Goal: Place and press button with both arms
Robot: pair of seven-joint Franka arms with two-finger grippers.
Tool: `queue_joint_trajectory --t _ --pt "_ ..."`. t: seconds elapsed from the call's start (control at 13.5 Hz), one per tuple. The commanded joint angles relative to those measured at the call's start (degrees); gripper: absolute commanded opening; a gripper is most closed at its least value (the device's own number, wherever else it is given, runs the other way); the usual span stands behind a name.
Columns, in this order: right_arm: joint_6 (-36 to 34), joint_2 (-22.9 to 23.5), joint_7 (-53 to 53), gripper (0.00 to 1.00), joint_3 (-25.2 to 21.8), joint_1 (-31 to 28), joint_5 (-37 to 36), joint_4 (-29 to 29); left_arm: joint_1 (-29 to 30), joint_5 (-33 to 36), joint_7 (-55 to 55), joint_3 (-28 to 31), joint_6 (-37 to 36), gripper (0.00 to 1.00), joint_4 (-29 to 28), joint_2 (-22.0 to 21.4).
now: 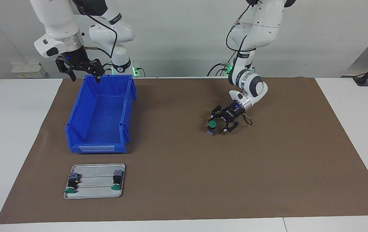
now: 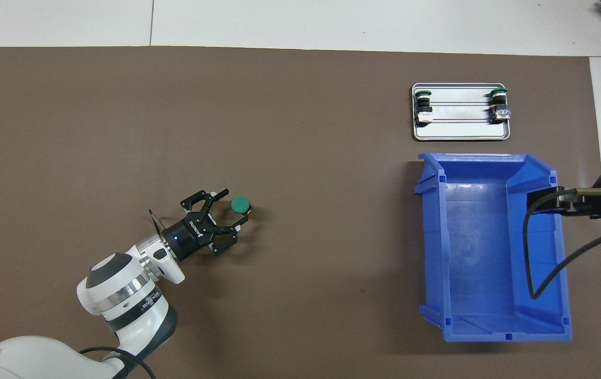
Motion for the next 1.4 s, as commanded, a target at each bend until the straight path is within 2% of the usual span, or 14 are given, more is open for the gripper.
queue_joint_trajectory --t 0.0,0.22,0.44,1.11,1.33 --pt "0.1 -0.6 -1.5 1.00 0.2 -0.3 0.1 -0.2 -1.0 1.4 3.7 0.8 0.7 0.82 -2.4 -1.2" --pt "0.1 -0.6 -1.5 1.00 0.2 -0.3 0.1 -0.1 -0.1 5.5 2.6 0.8 0.6 0.82 -2.8 -1.3" --pt "0.1 -0.6 -1.5 1.00 0.2 -0.3 0.1 -0.2 6.7 17.1 -0.1 0.8 -0.8 0.82 -2.8 -1.7" --pt "0.1 -0.6 -1.5 1.00 0.2 -0.3 0.1 -0.1 19.1 40.2 -15.7 0.9 -2.9 0.83 0.7 -1.6" --pt "0.1 -0.6 -1.5 1.00 0.2 -0.3 0.1 -0.2 19.7 42.9 -22.0 1.2 -2.5 0.83 1.3 -2.7"
